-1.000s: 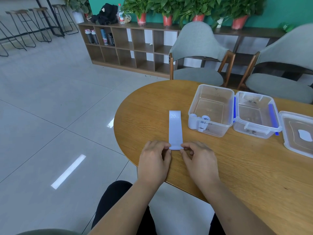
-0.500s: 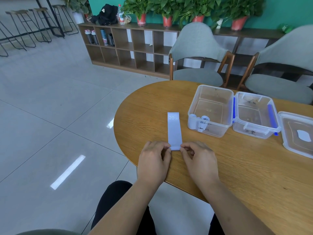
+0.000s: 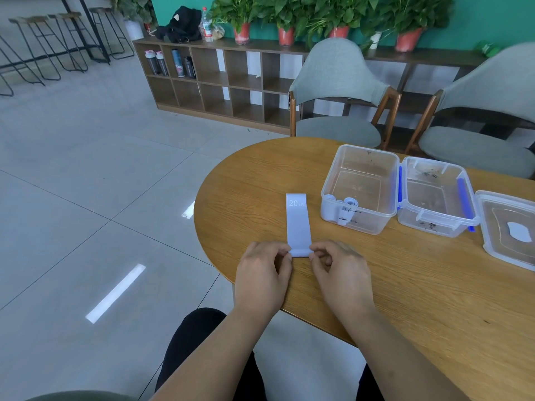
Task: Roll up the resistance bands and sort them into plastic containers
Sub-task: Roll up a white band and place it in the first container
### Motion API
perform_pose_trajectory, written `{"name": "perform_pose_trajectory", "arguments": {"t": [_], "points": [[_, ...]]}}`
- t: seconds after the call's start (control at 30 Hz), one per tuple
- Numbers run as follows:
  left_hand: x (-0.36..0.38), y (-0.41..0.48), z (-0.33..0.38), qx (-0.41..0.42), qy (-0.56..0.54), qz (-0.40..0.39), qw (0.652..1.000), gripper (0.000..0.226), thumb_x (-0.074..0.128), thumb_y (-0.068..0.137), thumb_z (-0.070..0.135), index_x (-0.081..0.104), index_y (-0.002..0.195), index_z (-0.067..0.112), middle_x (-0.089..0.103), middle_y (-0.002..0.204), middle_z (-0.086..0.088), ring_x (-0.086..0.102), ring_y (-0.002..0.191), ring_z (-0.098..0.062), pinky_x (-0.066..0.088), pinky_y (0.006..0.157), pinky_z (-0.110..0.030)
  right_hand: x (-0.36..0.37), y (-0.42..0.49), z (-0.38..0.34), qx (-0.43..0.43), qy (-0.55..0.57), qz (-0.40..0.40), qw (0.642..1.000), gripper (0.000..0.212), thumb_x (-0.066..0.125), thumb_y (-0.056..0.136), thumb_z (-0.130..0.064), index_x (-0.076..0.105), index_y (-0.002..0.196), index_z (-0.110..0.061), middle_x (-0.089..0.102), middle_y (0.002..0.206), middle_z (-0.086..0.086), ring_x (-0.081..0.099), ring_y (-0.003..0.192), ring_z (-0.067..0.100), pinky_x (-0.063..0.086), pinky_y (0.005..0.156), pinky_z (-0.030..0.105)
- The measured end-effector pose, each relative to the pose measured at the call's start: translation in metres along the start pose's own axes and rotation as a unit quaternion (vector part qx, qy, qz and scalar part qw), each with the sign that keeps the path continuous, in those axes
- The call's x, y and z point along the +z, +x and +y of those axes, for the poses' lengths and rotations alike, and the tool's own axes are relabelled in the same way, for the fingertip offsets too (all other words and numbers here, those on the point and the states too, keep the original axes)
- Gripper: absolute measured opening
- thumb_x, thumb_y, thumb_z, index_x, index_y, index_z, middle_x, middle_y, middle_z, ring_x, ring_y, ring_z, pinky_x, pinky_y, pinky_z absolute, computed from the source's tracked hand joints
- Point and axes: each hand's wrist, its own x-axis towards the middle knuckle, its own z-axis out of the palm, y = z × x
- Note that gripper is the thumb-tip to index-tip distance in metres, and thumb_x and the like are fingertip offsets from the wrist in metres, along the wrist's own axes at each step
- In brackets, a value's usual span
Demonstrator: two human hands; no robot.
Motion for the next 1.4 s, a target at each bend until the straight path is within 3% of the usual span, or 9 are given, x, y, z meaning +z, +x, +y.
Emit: {"name": "perform_pose_trajectory", "arguments": {"t": [0.1, 0.33, 0.53, 0.67, 0.83, 1.17, 1.4], "points": [[0.0015, 0.0011, -0.0024, 0.014, 0.012, -0.006, 1.000, 0.014, 0.072, 0.096, 0.027, 0.075, 0.109, 0.030, 0.070, 0.100, 0.021, 0.054, 0.093, -0.004, 0.048, 0.078, -0.021, 0.0031, 0.0002, 0.0023, -0.008, -0.023, 0.002, 1.000, 0.020, 0.077, 0.092, -0.025, 0.078, 0.112, -0.027, 0.071, 0.099, -0.015, 0.061, 0.090, 0.008, 0.058, 0.075, 0.035], [0.0023, 0.0002, -0.0008, -0.020, -0.009, 0.006, 1.000, 0.020, 0.079, 0.091, 0.022, 0.076, 0.109, 0.030, 0.070, 0.095, 0.023, 0.056, 0.088, 0.000, 0.041, 0.076, -0.008, -0.0014, 0.0000, -0.0019, 0.027, 0.013, -0.002, 1.000, 0.028, 0.077, 0.092, -0.024, 0.073, 0.119, -0.032, 0.069, 0.093, -0.021, 0.060, 0.083, -0.001, 0.056, 0.076, 0.027], [0.0025, -0.0002, -0.0017, 0.000, 0.008, 0.005, 1.000, 0.013, 0.076, 0.094, 0.025, 0.076, 0.107, 0.029, 0.071, 0.099, 0.021, 0.055, 0.092, -0.002, 0.047, 0.078, -0.017, 0.0002, -0.0005, 0.0001, 0.006, -0.014, 0.003, 1.000, 0.019, 0.077, 0.092, -0.025, 0.078, 0.111, -0.028, 0.071, 0.097, -0.017, 0.061, 0.088, 0.005, 0.057, 0.075, 0.033], [0.0041, 0.0009, -0.0028, 0.000, 0.012, 0.003, 1.000, 0.017, 0.076, 0.093, 0.025, 0.076, 0.109, 0.030, 0.072, 0.101, 0.021, 0.054, 0.092, -0.002, 0.045, 0.079, -0.016, 0.0037, 0.0000, 0.0009, -0.001, -0.033, -0.006, 0.999, 0.024, 0.078, 0.092, -0.024, 0.077, 0.116, -0.026, 0.072, 0.100, -0.013, 0.062, 0.092, 0.010, 0.057, 0.076, 0.035], [0.0022, 0.0001, -0.0001, -0.015, -0.007, 0.011, 1.000, 0.019, 0.079, 0.091, 0.021, 0.077, 0.108, 0.030, 0.072, 0.098, 0.022, 0.057, 0.089, -0.001, 0.048, 0.077, -0.017, -0.0008, -0.0002, -0.0011, 0.022, -0.003, -0.007, 1.000, 0.028, 0.079, 0.091, -0.023, 0.074, 0.118, -0.030, 0.068, 0.092, -0.022, 0.061, 0.085, 0.001, 0.058, 0.075, 0.030], [-0.0010, -0.0011, 0.0010, -0.015, -0.011, 0.013, 1.000, 0.017, 0.083, 0.088, 0.023, 0.079, 0.102, 0.030, 0.068, 0.091, 0.026, 0.059, 0.083, -0.001, 0.048, 0.074, -0.016, -0.0024, -0.0010, -0.0009, 0.025, 0.026, -0.003, 0.999, 0.021, 0.083, 0.087, -0.021, 0.079, 0.106, -0.031, 0.070, 0.088, -0.023, 0.063, 0.079, -0.004, 0.058, 0.077, 0.027], [-0.0018, -0.0002, 0.0036, -0.024, -0.009, 0.007, 1.000, 0.017, 0.083, 0.089, 0.023, 0.079, 0.103, 0.031, 0.053, 0.086, 0.038, 0.059, 0.082, 0.000, 0.045, 0.074, -0.012, 0.0008, -0.0008, 0.0029, 0.004, 0.008, 0.003, 1.000, 0.020, 0.082, 0.088, -0.021, 0.079, 0.106, -0.029, 0.070, 0.098, -0.019, 0.063, 0.089, 0.005, 0.059, 0.078, 0.034]]}}
